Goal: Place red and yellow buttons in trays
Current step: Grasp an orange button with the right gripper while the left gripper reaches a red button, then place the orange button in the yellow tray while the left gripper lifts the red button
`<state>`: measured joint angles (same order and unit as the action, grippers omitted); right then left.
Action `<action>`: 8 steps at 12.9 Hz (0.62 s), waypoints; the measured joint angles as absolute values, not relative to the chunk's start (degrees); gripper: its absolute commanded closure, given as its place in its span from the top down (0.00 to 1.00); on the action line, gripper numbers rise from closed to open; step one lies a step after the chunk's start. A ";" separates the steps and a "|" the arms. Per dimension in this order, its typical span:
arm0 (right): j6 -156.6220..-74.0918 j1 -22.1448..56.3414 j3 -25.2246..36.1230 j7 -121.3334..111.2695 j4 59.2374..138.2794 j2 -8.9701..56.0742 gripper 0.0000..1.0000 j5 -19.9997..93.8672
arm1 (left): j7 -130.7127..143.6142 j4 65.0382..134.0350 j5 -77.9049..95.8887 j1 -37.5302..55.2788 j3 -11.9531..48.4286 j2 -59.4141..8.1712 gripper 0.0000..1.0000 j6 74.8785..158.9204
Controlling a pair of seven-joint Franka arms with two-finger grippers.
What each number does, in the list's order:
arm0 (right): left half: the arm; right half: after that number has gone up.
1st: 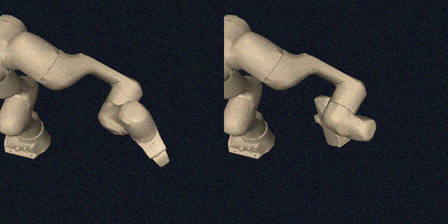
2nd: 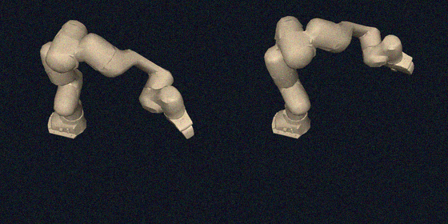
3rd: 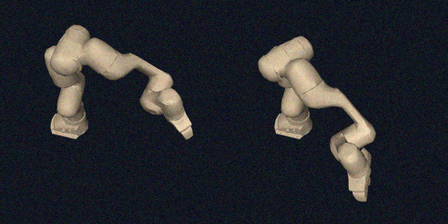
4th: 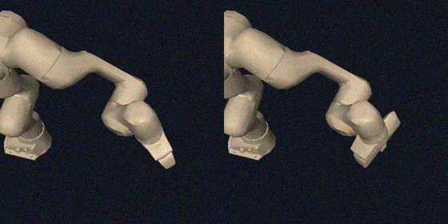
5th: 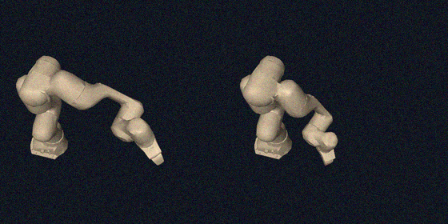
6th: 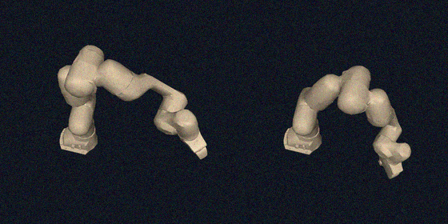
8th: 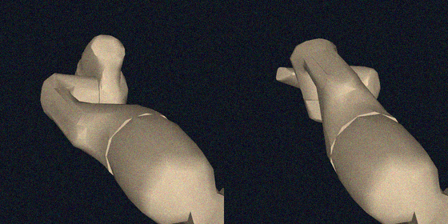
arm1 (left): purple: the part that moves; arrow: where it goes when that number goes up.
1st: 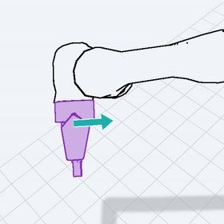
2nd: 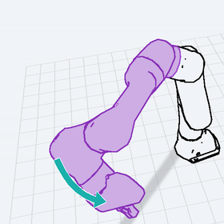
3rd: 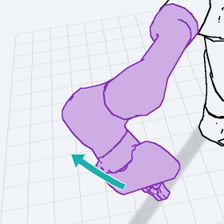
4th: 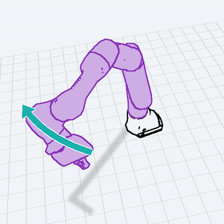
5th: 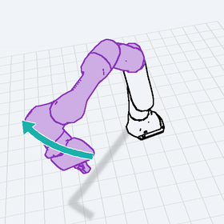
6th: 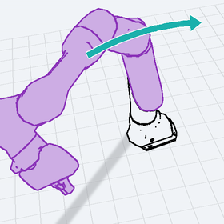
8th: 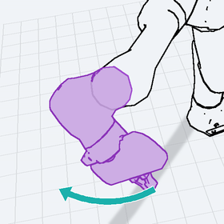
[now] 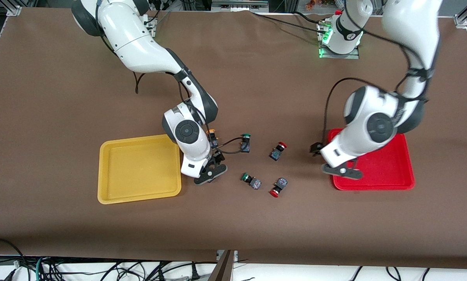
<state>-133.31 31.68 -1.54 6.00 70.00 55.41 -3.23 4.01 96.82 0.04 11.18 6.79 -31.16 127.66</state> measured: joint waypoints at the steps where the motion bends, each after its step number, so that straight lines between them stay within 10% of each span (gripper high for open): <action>1: -133.39 31.70 -1.54 5.94 69.87 55.45 0.69 -3.39 | 4.06 96.81 0.05 12.83 6.97 -33.17 1.00 131.60; 5: -134.00 31.41 -1.41 5.53 69.74 56.34 0.08 -3.40 | 4.44 96.82 0.08 18.39 7.08 -37.09 1.00 138.18; 8: -133.15 30.27 -1.41 4.33 69.40 56.32 0.00 -3.35 | 4.44 99.32 0.08 19.35 7.08 -37.68 1.00 138.00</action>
